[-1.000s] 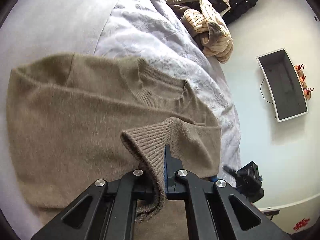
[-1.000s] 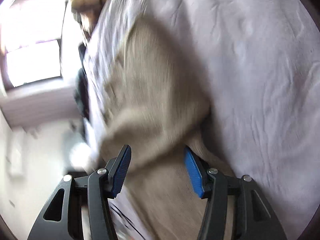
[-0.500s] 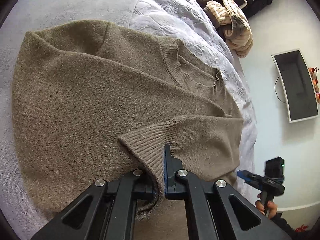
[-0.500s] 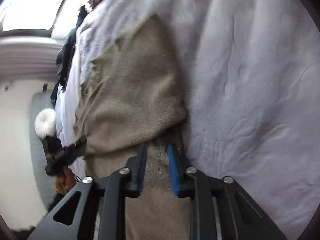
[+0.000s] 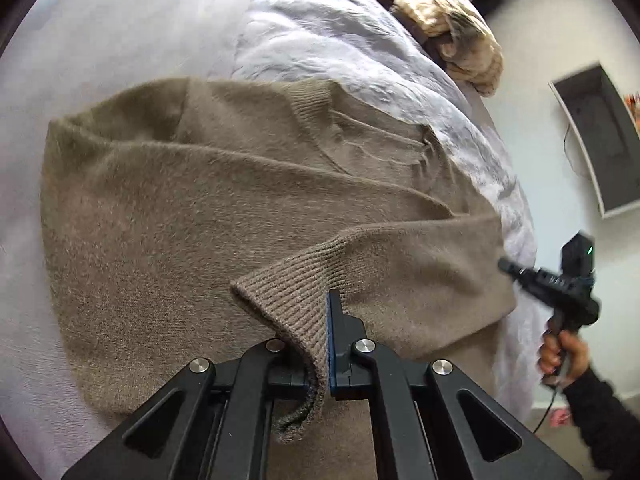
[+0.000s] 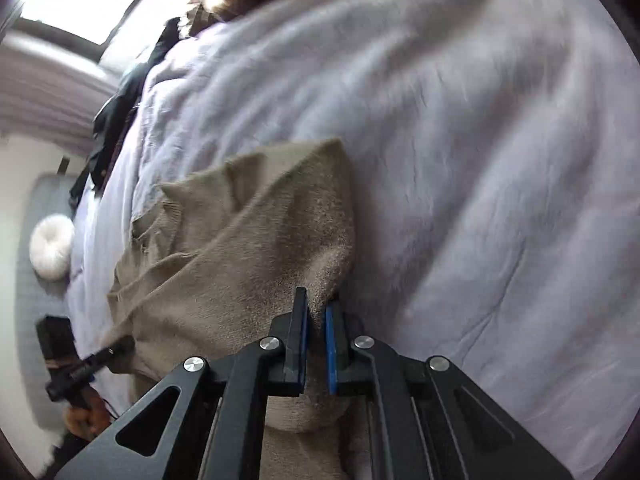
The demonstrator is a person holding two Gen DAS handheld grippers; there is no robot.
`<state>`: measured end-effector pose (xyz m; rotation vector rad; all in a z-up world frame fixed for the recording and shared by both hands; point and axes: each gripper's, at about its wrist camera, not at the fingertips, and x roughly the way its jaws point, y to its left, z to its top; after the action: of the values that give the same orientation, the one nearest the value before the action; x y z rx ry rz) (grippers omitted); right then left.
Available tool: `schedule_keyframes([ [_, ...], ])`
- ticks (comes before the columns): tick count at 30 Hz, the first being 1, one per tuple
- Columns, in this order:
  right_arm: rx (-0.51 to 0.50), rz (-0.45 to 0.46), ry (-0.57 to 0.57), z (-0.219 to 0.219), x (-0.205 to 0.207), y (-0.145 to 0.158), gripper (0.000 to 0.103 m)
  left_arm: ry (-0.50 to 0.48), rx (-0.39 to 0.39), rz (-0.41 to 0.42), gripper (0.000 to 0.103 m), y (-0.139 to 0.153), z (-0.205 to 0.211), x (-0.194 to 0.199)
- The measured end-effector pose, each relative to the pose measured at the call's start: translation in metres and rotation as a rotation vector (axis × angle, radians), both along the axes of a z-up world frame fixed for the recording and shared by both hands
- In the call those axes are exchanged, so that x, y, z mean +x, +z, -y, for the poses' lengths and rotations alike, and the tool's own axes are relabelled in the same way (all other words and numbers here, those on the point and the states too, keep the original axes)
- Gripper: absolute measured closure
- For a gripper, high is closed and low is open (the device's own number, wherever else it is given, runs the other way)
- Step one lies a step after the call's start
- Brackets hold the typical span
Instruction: Fold small clothes
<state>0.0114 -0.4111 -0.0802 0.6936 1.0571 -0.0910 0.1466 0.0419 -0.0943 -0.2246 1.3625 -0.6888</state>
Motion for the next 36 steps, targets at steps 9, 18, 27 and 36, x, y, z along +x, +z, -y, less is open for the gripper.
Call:
schedule_keyframes([
  [9, -0.086, -0.086, -0.002, 0.016, -0.005, -0.025, 0.095, -0.031, 0.193, 0.098, 0.096, -0.003, 0.005, -0.010],
  [18, -0.058, -0.104, -0.073, 0.022, -0.036, -0.006, 0.085, 0.123, 0.280, 0.058, 0.077, 0.008, -0.049, 0.004],
  [27, -0.037, -0.060, -0.026, -0.011, -0.046, 0.002, 0.085, 0.061, 0.176, 0.009, 0.023, 0.004, -0.013, 0.006],
  [36, -0.089, -0.067, 0.060, -0.037, -0.034, 0.006, 0.085, 0.017, 0.133, 0.074, 0.098, 0.015, 0.007, 0.013],
])
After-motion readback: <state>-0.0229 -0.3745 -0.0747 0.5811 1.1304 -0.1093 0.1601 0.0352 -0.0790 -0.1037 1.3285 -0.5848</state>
